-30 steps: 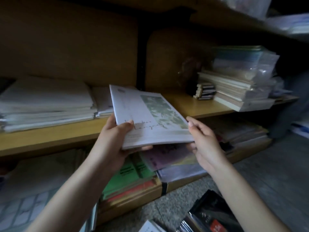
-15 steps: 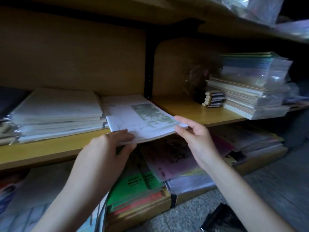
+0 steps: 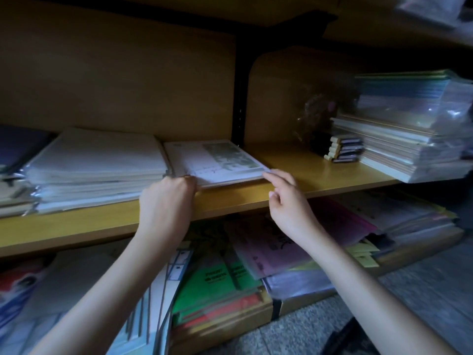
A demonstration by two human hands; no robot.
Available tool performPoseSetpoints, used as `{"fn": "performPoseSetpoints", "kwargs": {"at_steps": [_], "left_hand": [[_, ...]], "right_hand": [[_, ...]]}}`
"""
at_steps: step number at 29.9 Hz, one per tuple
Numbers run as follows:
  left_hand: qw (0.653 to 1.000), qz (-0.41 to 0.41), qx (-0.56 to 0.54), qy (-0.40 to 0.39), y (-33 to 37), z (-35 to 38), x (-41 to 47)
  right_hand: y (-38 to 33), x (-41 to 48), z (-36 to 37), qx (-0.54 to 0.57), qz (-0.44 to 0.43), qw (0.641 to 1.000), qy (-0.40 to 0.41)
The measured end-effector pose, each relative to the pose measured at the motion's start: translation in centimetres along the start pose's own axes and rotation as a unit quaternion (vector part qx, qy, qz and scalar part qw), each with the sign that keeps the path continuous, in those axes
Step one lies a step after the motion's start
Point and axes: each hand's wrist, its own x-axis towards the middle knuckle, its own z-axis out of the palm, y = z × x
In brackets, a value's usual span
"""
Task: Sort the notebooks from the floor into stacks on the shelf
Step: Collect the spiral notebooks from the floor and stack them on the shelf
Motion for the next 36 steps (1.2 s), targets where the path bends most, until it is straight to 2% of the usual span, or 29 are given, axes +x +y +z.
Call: {"fn": "performPoseSetpoints", "kwargs": {"at_steps": [4,11,14,16,18,20,23,25,27,29,30,32,34,36], "left_hand": [[1.0,-0.006,0.004,-0.004,-0.3,0.6,0.5],[0.997,0.001,-0.063,0.037,-0.5,1.3,-2.3],[0.996,0.059,-0.059,0.044,0.3,1.9,-6.6],[0.985,0.121,-0.116,0.047,1.0,2.4,-10.5],[0.97,0.175,-0.167,0.008,1.4,3.1,-14.8],[0.955,0.207,-0.194,-0.087,1.6,4.4,-19.2],[0.925,0.168,-0.237,-0.245,1.2,6.8,-25.0],[0.895,0.083,-0.293,-0.326,0.7,7.9,-28.4],[0.841,-0.036,-0.353,-0.409,0.5,8.6,-31.2],[0.784,-0.181,-0.379,-0.457,0.9,9.4,-33.6],[0.744,-0.26,-0.392,-0.475,1.1,9.7,-34.5],[0.639,-0.382,-0.439,-0.503,1.5,10.5,-35.8],[0.572,-0.432,-0.475,-0.51,2.1,11.0,-36.9],[0.559,-0.463,-0.49,-0.483,2.7,11.0,-37.6]], "right_hand": [[0.2,0.9,0.2,-0.044,-0.013,0.998,-0.034],[0.6,-1.8,2.0,-0.03,-0.105,0.994,0.017],[0.3,-4.7,2.7,-0.028,-0.155,0.987,0.03],[0.4,-7.6,3.1,0.011,-0.166,0.985,0.054],[1.4,-11.6,3.8,0.008,-0.174,0.984,0.045],[3.2,-15.9,4.9,-0.004,-0.148,0.989,-0.028],[5.7,-21.4,6.3,0.029,-0.028,0.987,-0.153],[7.2,-24.2,7.0,0.029,0.055,0.975,-0.213],[8.3,-26.5,7.4,0.006,0.121,0.957,-0.262],[9.1,-28.4,7.3,-0.046,0.181,0.933,-0.308],[9.5,-29.2,7.2,-0.076,0.21,0.919,-0.325],[9.9,-30.7,6.8,-0.118,0.255,0.894,-0.348],[9.9,-31.8,6.7,-0.192,0.257,0.872,-0.371],[9.6,-32.9,6.8,-0.244,0.246,0.859,-0.376]]}}
